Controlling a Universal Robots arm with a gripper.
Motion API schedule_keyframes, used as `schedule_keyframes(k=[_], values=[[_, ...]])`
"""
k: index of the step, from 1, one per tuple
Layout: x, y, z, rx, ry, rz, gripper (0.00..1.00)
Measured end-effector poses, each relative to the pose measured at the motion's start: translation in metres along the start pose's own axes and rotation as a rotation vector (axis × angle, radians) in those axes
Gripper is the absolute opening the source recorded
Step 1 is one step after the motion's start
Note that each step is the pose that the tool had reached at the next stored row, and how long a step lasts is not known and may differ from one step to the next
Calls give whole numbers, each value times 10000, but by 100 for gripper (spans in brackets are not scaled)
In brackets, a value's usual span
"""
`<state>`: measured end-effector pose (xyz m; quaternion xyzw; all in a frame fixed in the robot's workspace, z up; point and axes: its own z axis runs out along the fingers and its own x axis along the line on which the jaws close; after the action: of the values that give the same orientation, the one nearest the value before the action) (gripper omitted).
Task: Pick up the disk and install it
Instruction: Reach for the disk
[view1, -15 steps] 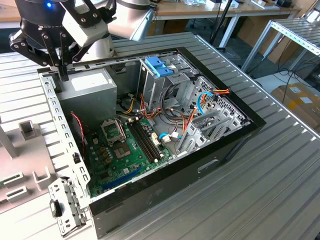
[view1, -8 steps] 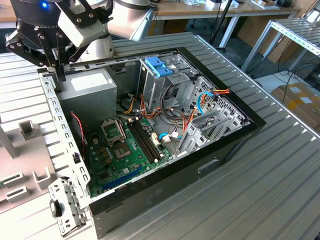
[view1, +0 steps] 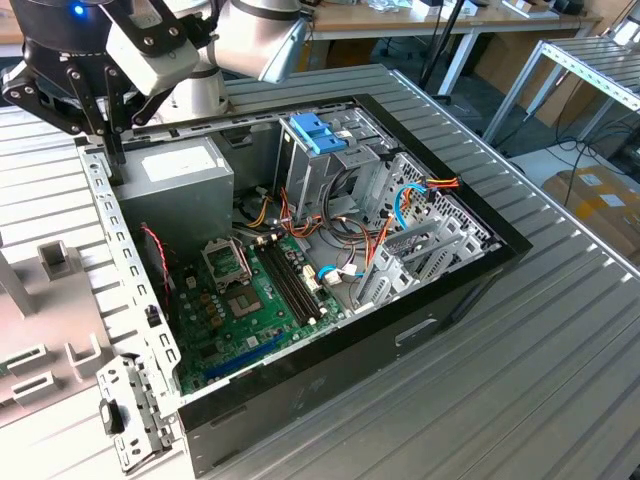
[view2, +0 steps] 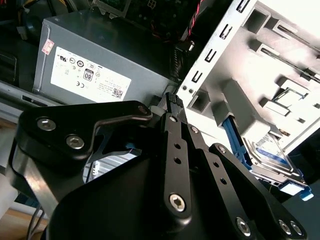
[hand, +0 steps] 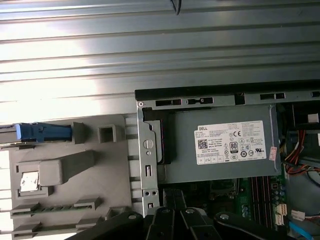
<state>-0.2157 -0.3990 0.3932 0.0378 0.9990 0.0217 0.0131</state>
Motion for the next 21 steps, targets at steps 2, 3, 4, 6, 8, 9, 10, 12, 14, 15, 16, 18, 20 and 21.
schedule_keyframes(k=[2,3,4,6,8,9,10,12,14,15,16,18,20,21], values=[[15,-1,0,0,0,0,11],[27,-2,-1,0,0,1,11],[34,-2,-1,0,0,1,11],[50,-4,-1,0,0,1,11],[68,-5,-2,0,0,1,11],[74,-5,-2,0,0,1,11],[81,-6,-2,0,0,0,11],[95,-7,-2,0,0,1,11],[113,-8,-3,0,0,1,11],[123,-9,-4,0,0,1,11],[133,-10,-4,0,0,1,11],[148,-11,-4,1,0,0,11],[172,-13,-5,0,0,0,11],[181,-14,-5,1,0,0,11]])
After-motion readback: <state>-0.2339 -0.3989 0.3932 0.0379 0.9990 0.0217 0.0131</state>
